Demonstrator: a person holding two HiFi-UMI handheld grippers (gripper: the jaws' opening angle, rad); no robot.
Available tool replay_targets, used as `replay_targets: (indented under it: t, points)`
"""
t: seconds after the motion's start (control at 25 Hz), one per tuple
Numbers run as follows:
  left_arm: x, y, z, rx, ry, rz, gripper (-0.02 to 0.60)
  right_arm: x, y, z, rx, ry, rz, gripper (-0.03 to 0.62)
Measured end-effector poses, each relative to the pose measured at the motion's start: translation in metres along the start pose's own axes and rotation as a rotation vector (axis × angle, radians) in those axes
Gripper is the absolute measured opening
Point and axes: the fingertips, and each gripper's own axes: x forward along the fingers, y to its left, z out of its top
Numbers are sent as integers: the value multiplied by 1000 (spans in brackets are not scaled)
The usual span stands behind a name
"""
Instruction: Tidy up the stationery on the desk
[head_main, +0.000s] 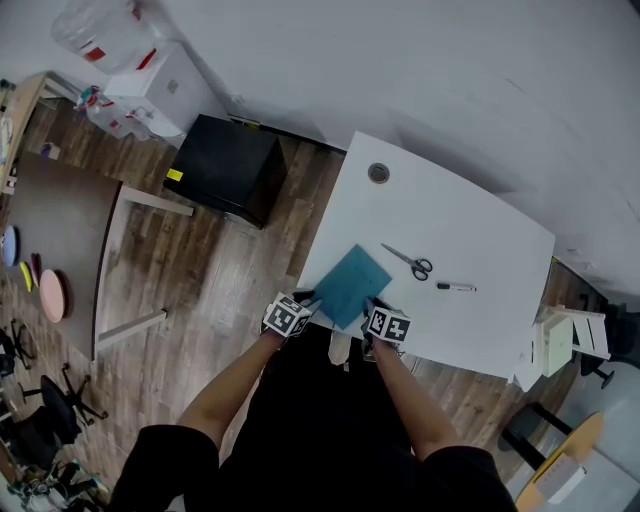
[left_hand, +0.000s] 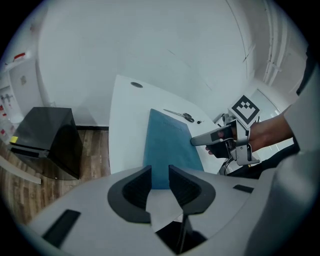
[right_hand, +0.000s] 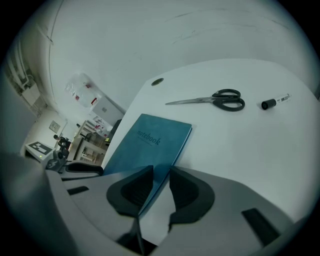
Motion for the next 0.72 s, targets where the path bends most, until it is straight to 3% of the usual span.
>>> replay_targets:
  t: [0.4,0.72]
  points:
    - [-4,15,1,-93,-43,23,84,23,18,37,24,-41,-10,115]
    - [5,32,32,-139,-73,37,84,44,25,73,-7,-53,-4,115]
